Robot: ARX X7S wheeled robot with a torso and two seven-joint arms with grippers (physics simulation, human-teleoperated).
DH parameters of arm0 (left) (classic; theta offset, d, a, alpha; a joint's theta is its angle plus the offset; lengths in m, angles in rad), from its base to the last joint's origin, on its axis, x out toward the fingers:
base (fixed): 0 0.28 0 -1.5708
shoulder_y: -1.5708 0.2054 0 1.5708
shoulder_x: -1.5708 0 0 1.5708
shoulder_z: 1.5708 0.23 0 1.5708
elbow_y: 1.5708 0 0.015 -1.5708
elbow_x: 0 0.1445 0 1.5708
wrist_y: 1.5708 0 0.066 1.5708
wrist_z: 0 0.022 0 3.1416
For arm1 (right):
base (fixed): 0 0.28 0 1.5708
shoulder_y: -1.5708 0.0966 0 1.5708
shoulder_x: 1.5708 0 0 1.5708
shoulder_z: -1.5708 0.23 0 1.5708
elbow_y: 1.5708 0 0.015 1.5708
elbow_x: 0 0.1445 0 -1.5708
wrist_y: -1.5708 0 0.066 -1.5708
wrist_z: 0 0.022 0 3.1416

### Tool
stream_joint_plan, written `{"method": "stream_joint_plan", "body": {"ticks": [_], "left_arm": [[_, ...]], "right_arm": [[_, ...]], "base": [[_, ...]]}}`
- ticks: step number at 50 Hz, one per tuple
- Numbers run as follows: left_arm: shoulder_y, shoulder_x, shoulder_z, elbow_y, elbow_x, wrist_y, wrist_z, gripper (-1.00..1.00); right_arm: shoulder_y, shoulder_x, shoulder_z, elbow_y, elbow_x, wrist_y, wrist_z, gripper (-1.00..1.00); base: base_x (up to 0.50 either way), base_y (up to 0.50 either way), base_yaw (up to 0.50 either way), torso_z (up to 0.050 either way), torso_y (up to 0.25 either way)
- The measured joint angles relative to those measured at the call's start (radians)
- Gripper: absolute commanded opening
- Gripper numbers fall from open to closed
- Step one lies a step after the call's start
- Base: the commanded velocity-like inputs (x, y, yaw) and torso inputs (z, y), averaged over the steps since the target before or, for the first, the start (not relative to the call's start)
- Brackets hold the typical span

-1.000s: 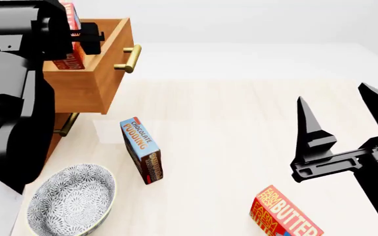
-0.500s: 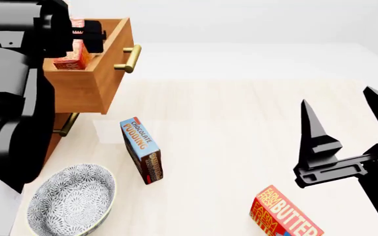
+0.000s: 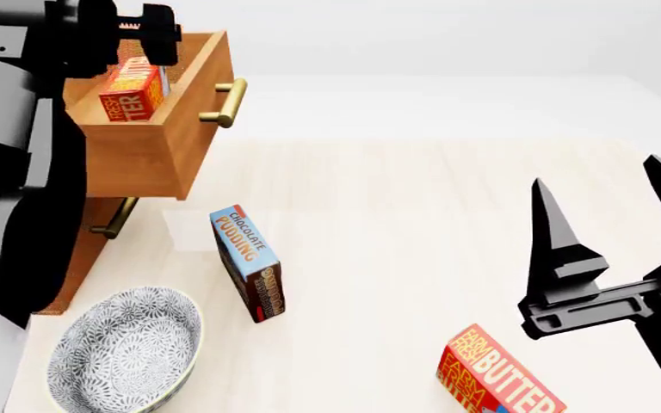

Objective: Put the butter at the front in the top drawer of the cabinet and close it.

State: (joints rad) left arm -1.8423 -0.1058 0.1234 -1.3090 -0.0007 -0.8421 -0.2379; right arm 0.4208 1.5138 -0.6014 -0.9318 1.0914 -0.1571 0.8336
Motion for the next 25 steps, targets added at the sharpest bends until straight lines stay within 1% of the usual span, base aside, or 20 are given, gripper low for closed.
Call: {"method": "stream_joint_plan", "body": {"ticks": [8, 17, 20, 25], "left_arm": [[-0.036, 0.013, 0.031, 0.000, 0.006, 0.036, 0.048, 1.00], [-0.087, 0.047, 0.079, 0.007, 0.004, 0.100, 0.165, 1.00], [-0.066, 0.051, 0.092, 0.100, -0.002, 0.063, 0.205, 1.00], [0.015, 0.046, 0.115, 0.377, -0.021, -0.085, 0.268, 1.00]], "right_arm": [[-0.001, -0.004, 0.003, 0.004, -0.001, 0.002, -0.005, 1.00], [0.007, -0.024, 0.008, 0.014, 0.003, 0.020, -0.020, 1.00], [0.009, -0.027, 0.010, 0.015, 0.004, 0.024, -0.023, 1.00], [0.010, -0.031, 0.011, 0.018, 0.004, 0.029, -0.027, 1.00]], "base": [[0.00, 0.00, 0.00, 0.000, 0.000], [0.00, 0.00, 0.00, 0.000, 0.000], [0.00, 0.00, 0.00, 0.000, 0.000], [0.00, 0.00, 0.00, 0.000, 0.000]]}}
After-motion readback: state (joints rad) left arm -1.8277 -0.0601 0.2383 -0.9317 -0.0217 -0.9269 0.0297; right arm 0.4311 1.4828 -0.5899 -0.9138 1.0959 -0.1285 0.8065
